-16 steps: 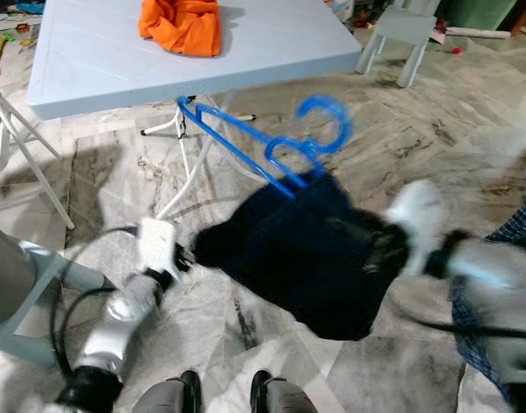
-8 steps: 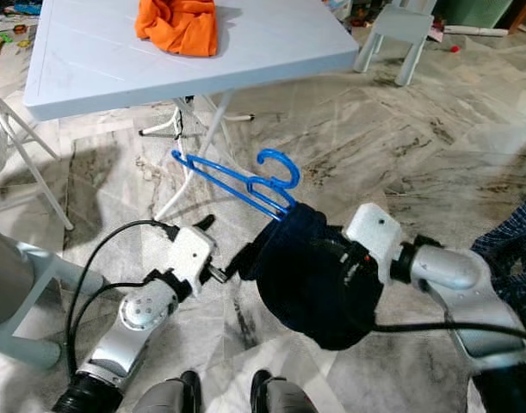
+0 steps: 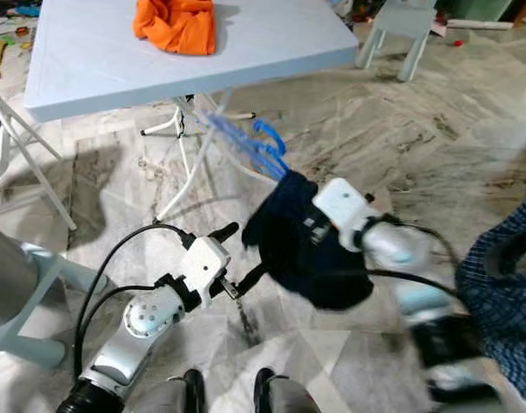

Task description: Hang hanger

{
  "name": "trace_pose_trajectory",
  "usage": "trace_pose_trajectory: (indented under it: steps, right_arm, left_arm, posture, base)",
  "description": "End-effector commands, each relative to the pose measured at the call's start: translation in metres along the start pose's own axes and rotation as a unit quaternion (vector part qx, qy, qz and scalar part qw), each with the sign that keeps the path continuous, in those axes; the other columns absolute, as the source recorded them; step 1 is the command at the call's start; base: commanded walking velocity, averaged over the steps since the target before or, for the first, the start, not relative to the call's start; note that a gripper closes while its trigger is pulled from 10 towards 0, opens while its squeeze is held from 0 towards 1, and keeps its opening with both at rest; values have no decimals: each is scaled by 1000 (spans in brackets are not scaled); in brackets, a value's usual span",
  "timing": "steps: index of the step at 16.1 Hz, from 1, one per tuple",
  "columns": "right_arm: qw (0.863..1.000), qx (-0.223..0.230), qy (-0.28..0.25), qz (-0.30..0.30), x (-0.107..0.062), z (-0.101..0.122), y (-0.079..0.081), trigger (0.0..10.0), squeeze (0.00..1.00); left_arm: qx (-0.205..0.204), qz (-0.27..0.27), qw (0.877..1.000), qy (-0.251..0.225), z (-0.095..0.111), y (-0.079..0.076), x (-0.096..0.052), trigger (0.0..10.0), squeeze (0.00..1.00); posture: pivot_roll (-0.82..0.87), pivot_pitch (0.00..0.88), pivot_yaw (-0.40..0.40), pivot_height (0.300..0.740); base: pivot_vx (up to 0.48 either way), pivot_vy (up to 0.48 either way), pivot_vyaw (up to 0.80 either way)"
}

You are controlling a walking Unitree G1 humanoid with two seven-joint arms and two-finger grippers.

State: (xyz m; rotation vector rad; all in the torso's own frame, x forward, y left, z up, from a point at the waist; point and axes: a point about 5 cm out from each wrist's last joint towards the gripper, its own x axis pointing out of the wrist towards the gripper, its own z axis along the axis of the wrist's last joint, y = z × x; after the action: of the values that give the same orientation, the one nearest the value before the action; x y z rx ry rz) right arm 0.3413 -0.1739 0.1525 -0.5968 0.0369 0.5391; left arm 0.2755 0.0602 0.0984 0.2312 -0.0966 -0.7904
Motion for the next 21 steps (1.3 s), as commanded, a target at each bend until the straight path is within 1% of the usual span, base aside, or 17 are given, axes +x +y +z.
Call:
trace_pose_trajectory:
  steps: [1,2,3,4,6,7,8,9,10,11,12,13,14,15,17,20,21]
  right_arm:
    - [999,-25,-8,-20,4,2,5,10000,0]
    - [999,-27,-5,-21,6,-2,13,10000,0]
    - [1000,-20,3,-5,5,-10,24,10000,0]
    - [999,-38,7,12,2,-16,33,10000,0]
    - [998,-49,4,36,-2,-18,38,10000,0]
    - [993,-93,16,74,-12,-27,39,10000,0]
    - [992,-96,22,82,-16,-30,39,10000,0]
    - [984,-143,34,105,-23,-37,37,10000,0]
    - [980,-140,53,128,-34,-46,32,10000,0]
    - [981,-127,60,132,-40,-49,27,10000,0]
    - [979,-132,64,139,-44,-50,24,10000,0]
    - [973,-151,66,164,-50,-53,23,10000,0]
    - [963,-169,72,197,-59,-56,21,10000,0]
    - [957,-173,76,221,-65,-56,15,10000,0]
    - [957,-162,72,228,-66,-52,5,10000,0]
    - [959,-148,62,234,-66,-39,-20,10000,0]
    - [959,-151,62,233,-65,-38,-23,10000,0]
  left_arm:
    - [6,-6,1000,-7,3,1,-2,10000,1000]
    - [8,-5,1000,-8,4,4,-4,10000,1000]
    - [9,-5,1000,-8,4,6,-6,10000,1000]
    - [16,-11,1000,-8,4,7,-7,10000,1000]
    - [19,-12,1000,-8,4,8,-9,10000,1000]
    - [25,-12,1000,-7,5,10,-10,10000,1000]
    - [27,-13,1000,-7,5,9,-11,10000,1000]
    - [35,-18,999,-6,6,9,-12,10000,1000]
    - [40,-23,999,-6,6,8,-13,10000,1000]
    - [41,-31,999,-6,6,6,-12,10000,1000]
    - [43,-38,998,-6,7,4,-13,10000,1000]
    - [49,-55,997,-5,7,2,-13,10000,1000]
    - [58,-85,995,-2,8,-1,-14,10000,1000]
    - [63,-112,992,0,9,-2,-17,10000,1000]
    - [76,-121,990,6,9,4,-19,10000,1000]
    - [102,-115,988,27,6,24,-26,10000,1000]
    - [111,-112,987,30,5,27,-27,10000,969]
  posture:
    - [-100,246,3,740]
    - [-94,250,11,740]
    - [-94,252,13,740]
    - [-95,254,13,740]
    - [-93,252,7,740]
    - [-88,247,1,740]
    - [-81,244,-4,740]
    - [-78,240,-8,740]
    - [-78,240,-8,740]
    - [-78,240,-8,740]
    - [-84,242,-11,740]
    - [-91,245,-13,740]
    - [-91,245,-13,740]
    - [-92,242,-16,740]
    - [-92,243,-19,740]
    - [-84,248,-28,740]
    - [-83,240,-30,740]
  base:
    - [0,0,0]
    - [0,0,0]
    - [0,0,0]
    - [0,0,0]
    - [0,0,0]
    - [0,0,0]
    - [0,0,0]
    - [0,0,0]
    - [0,0,0]
    - [0,0,0]
    - [0,0,0]
    - [0,0,0]
    - [0,0,0]
    - [0,0,0]
    - [0,0,0]
    - [0,0,0]
    - [0,0,0]
